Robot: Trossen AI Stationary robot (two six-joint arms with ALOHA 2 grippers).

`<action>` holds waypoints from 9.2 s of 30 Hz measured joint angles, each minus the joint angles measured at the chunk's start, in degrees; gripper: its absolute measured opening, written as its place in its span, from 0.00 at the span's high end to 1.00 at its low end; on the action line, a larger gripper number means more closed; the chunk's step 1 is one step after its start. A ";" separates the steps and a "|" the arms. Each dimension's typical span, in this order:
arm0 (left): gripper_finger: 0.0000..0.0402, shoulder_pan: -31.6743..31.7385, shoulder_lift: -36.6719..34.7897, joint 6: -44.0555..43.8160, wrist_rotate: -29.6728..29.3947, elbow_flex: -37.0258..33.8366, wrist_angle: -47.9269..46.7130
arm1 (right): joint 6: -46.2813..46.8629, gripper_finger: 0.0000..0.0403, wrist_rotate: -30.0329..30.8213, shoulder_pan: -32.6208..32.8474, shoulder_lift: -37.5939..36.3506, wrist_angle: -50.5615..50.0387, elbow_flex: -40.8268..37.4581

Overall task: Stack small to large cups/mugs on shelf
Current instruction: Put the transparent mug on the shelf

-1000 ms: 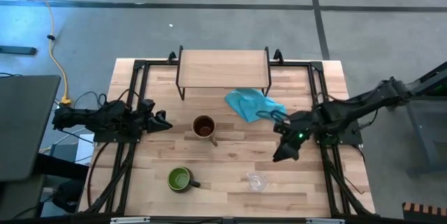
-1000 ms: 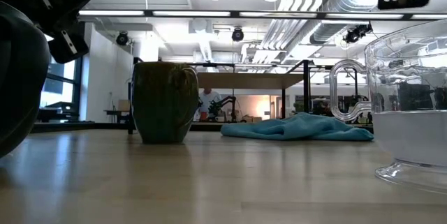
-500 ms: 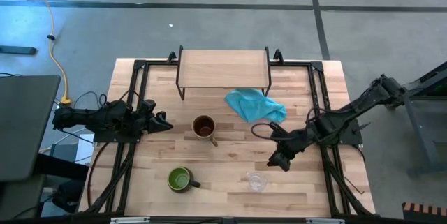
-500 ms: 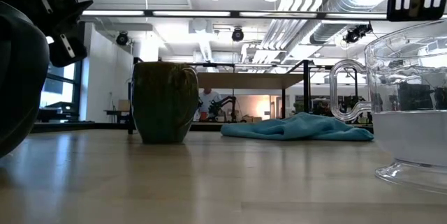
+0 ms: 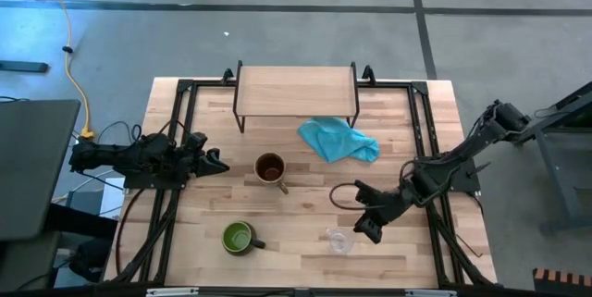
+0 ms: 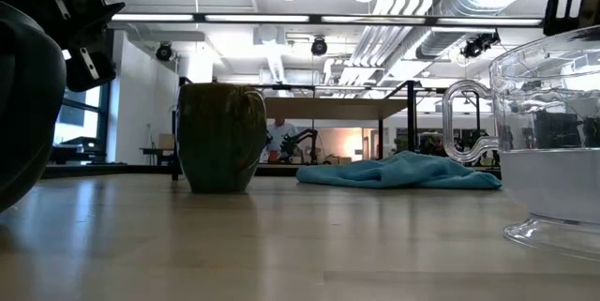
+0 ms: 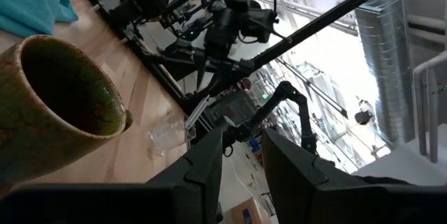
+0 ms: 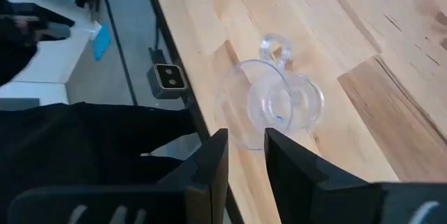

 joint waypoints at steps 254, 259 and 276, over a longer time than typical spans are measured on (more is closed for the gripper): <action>0.78 0.01 0.01 2.05 7.37 0.00 -2.47 | 51.27 0.79 1.16 7.78 34.32 -42.61 39.63; 0.78 0.02 0.01 2.05 7.54 -0.01 -2.47 | 51.97 0.79 0.73 7.78 34.32 -43.45 39.63; 0.78 0.00 0.00 2.05 7.58 -0.02 -2.44 | 51.94 0.79 1.03 6.93 35.51 -43.27 39.21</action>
